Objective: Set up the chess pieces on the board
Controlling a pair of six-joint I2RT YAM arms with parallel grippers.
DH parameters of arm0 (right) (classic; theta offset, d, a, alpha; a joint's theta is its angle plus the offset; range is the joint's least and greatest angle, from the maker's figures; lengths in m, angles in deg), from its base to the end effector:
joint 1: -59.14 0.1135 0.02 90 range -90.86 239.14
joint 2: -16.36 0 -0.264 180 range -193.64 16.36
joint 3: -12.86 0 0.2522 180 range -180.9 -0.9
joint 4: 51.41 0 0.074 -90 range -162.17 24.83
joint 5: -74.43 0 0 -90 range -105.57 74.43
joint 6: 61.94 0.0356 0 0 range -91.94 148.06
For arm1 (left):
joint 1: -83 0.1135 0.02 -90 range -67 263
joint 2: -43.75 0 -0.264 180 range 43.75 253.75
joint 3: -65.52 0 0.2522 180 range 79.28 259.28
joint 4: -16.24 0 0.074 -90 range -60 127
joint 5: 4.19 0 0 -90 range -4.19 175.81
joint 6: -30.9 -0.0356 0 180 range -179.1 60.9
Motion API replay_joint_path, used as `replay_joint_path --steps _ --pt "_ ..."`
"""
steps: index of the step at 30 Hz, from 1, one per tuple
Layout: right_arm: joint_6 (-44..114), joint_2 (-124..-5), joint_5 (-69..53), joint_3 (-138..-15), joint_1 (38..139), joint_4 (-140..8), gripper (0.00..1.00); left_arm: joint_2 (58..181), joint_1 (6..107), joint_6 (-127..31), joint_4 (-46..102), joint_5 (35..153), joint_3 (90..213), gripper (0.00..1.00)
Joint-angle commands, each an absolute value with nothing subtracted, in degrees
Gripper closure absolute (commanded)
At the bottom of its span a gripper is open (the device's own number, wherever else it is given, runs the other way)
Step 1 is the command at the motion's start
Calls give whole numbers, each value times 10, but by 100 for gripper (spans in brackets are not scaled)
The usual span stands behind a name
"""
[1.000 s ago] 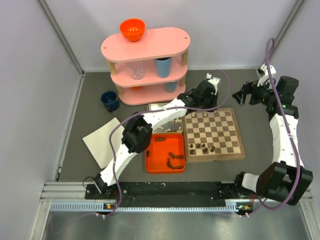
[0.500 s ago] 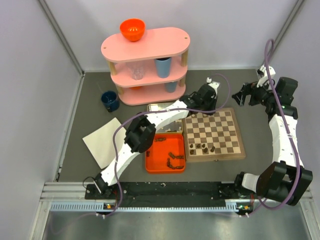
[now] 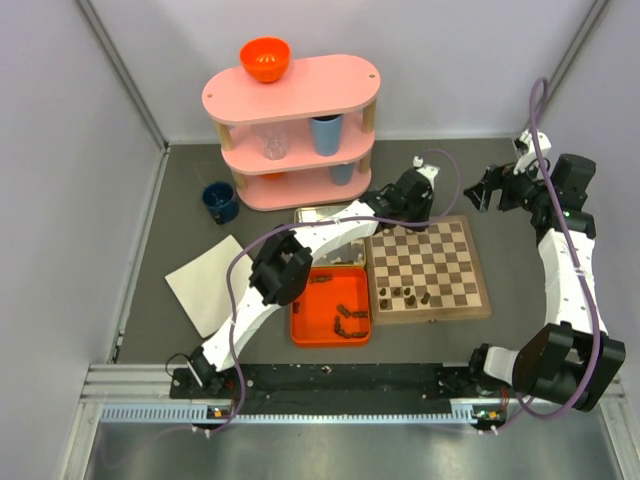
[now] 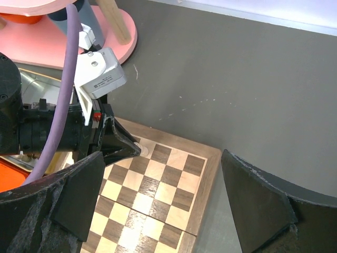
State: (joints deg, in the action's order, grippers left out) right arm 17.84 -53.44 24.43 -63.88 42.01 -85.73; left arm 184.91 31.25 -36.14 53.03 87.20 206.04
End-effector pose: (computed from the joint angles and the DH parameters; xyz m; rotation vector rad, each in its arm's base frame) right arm 0.2639 -0.0574 0.3452 -0.3063 1.9275 0.3999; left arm 0.3490 -0.4441 0.2096 0.5921 2.2509 -0.7199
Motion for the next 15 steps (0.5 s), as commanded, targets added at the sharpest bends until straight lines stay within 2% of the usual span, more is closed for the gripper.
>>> replay_joint_path --steps 1,15 --pt "180 -520 254 -638 414 -833 9 1854 311 -371 522 862 2090 96" --pt "180 -521 256 -637 414 -833 9 1868 311 -376 522 848 2101 95"
